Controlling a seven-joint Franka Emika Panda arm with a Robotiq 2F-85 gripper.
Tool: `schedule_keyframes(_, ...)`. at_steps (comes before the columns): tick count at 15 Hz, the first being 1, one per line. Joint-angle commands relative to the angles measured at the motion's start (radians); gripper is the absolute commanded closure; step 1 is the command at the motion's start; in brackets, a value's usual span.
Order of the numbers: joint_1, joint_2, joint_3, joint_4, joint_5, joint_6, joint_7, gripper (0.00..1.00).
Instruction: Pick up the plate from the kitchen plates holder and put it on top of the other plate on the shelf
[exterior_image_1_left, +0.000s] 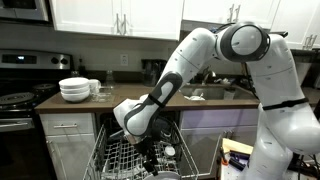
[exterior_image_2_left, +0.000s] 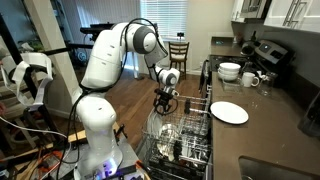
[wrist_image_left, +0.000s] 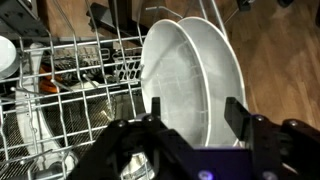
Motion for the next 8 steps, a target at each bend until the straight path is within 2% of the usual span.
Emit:
schedule_keyframes(1,-0.019,0.008,0.013,0.008,0.021,0.001,-0.041,0.02)
schedule_keyframes(8,-0.001,0.013,0.000,0.002,-0.029,0.046,-0.027,0.00)
